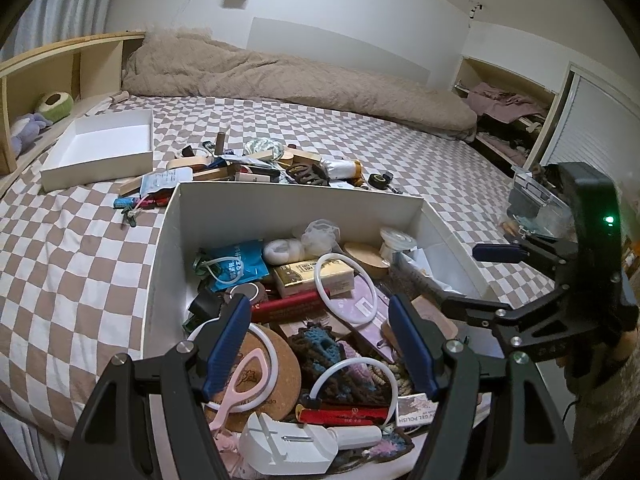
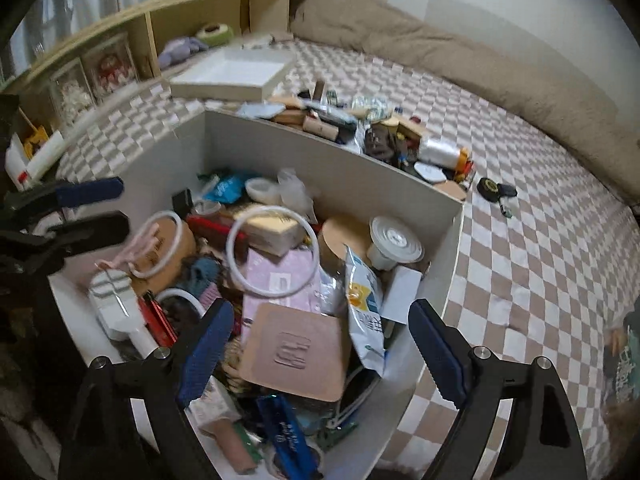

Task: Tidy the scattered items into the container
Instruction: 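Lower the sachet into the white box and open the right gripper, then lift both open tools up out of the white box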

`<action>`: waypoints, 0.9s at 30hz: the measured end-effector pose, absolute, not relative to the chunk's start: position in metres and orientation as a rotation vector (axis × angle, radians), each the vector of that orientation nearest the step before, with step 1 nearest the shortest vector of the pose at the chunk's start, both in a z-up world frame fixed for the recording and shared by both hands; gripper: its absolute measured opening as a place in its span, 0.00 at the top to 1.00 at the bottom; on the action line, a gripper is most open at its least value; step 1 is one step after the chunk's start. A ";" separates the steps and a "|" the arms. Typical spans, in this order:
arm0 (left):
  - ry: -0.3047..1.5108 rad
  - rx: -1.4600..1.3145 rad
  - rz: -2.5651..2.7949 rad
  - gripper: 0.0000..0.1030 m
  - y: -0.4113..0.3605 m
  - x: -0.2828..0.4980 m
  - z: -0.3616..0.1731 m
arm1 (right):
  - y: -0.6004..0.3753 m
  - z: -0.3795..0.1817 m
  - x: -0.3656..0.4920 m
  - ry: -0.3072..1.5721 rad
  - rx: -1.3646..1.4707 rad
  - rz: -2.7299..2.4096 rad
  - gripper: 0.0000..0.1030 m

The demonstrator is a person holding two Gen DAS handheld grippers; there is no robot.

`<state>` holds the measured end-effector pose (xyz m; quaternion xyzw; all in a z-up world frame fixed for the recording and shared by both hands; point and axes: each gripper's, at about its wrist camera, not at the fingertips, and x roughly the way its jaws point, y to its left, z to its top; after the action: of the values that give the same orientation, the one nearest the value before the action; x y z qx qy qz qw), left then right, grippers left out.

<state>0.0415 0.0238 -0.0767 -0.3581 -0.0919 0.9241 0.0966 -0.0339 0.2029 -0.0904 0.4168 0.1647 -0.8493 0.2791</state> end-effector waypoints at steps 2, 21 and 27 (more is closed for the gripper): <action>-0.266 -1.059 2.742 0.30 0.025 0.043 -0.075 | 0.205 -0.087 -0.029 0.429 1.090 -2.324 0.03; -0.237 -0.972 2.839 0.00 0.023 0.063 -0.043 | 0.224 -0.051 0.008 0.149 0.898 -2.560 0.00; -0.147 -0.954 2.896 0.00 0.027 0.070 -0.035 | 0.230 -0.038 0.022 0.081 0.835 -2.600 0.00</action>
<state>0.0701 0.0268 -0.0350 -0.3120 -0.0481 0.9478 0.0443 0.0222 0.2298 -0.0377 0.2991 0.0291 -0.9318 0.2034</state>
